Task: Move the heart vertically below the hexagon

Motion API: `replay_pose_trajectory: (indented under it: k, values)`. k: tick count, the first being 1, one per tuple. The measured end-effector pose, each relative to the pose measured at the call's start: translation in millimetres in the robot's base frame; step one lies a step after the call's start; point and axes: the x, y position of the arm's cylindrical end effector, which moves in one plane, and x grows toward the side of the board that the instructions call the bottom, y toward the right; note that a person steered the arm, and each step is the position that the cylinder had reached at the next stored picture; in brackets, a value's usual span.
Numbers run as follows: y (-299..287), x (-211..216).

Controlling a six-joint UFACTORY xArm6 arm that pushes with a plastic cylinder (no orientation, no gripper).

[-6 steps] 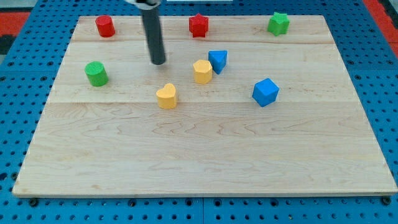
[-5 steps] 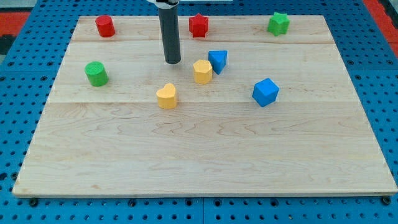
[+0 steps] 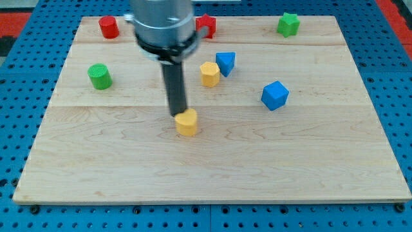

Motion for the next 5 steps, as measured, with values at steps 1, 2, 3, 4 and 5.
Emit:
replay_pose_trajectory:
  k: [1, 2, 3, 4, 5]
  values:
    - [-10, 32]
    - [-45, 41]
    - [34, 66]
    - [94, 46]
    - [179, 37]
